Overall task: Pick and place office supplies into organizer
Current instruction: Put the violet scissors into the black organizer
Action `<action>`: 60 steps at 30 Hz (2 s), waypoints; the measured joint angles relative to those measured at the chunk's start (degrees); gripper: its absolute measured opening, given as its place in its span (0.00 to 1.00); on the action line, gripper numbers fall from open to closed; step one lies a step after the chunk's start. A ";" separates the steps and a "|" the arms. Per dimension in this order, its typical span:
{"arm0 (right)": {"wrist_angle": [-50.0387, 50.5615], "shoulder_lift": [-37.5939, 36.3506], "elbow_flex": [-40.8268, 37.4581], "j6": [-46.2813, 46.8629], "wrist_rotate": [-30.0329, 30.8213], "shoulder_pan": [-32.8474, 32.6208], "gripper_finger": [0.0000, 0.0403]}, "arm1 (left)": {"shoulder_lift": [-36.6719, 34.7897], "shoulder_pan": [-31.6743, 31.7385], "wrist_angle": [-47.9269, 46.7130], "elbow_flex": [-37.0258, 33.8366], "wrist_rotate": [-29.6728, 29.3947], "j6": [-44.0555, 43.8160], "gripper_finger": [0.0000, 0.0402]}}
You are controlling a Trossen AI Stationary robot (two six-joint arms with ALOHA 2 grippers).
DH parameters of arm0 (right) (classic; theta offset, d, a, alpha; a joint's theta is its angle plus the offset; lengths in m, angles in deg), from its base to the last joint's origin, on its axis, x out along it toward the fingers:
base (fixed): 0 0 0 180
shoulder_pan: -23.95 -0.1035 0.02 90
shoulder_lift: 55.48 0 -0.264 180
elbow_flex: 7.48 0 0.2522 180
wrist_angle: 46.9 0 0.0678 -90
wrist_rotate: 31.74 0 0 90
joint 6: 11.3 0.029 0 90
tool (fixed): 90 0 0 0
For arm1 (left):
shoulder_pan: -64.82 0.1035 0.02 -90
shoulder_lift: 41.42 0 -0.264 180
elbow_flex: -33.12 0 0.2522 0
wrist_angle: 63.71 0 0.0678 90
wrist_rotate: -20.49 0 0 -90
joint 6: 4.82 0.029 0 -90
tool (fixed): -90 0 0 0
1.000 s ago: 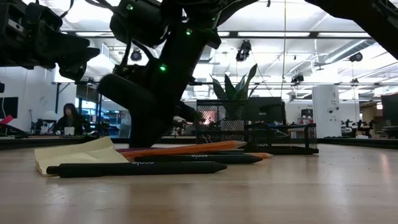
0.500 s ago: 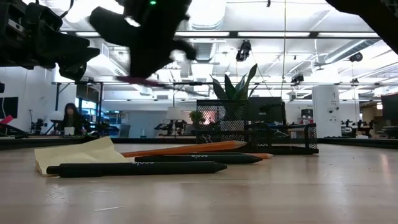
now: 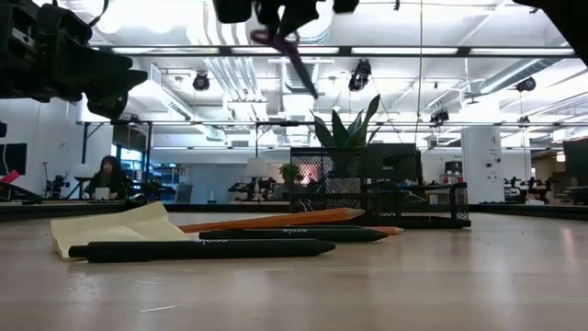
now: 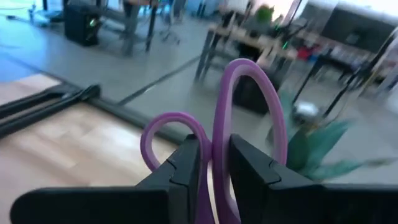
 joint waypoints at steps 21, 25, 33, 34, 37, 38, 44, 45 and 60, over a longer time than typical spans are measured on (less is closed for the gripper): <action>0.16 -0.29 -17.60 16.20 9.92 2.95 0.15 | -0.02 0.00 -0.02 0.00 0.00 0.01 0.35; -1.26 -0.27 -21.61 18.83 9.92 2.89 0.15 | -0.02 0.00 -0.02 0.00 0.00 0.02 0.35; -1.92 -0.43 -19.26 17.42 9.94 2.15 0.15 | -0.02 0.02 -0.02 0.00 0.00 0.00 0.35; -1.98 -0.54 -18.28 16.28 9.97 2.05 0.15 | -0.02 0.02 -0.02 0.00 0.00 0.01 0.35; -1.98 -0.66 -16.27 12.52 10.07 2.12 0.15 | 0.04 0.02 -0.02 0.00 0.00 0.00 0.35; -1.96 -0.66 -16.01 11.67 10.07 2.41 0.15 | 0.04 0.02 -0.04 0.00 0.00 0.01 0.35; -1.91 -0.66 -15.26 9.37 10.04 4.18 0.15 | 0.00 0.02 -0.02 0.00 0.00 0.00 0.35; -1.90 -0.66 -15.33 9.37 10.02 4.49 0.15 | 0.02 0.01 -0.02 0.00 0.00 0.02 0.35; -3.26 -0.93 -13.75 9.33 10.02 9.00 0.17 | 0.07 0.00 -0.02 0.00 0.02 0.00 0.35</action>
